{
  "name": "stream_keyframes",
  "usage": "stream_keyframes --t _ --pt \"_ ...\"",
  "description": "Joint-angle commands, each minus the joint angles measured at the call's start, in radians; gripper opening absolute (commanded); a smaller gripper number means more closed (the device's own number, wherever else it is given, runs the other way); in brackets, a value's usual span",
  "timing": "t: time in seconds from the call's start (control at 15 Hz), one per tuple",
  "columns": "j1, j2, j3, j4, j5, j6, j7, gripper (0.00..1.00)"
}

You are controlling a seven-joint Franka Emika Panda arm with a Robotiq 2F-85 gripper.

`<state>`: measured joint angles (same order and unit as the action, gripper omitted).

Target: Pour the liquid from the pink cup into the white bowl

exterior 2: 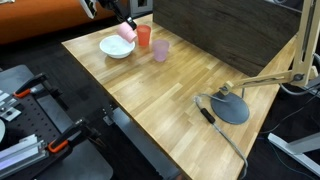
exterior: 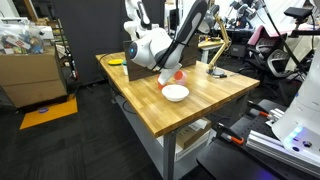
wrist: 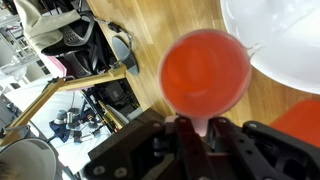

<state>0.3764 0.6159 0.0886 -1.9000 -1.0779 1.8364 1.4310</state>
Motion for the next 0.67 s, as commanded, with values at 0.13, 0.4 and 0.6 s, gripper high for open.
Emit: stream_keyframes --t 0.13,0.4,0.6 --pt "-0.003 0.006 0.015 0.003 -0.064 -0.047 -0.004 0.04" --pt "-0.008 0.007 0.022 0.002 -0.077 -0.053 -0.005 0.04" --pt "-0.009 0.007 0.024 0.001 -0.08 -0.052 0.0 0.04"
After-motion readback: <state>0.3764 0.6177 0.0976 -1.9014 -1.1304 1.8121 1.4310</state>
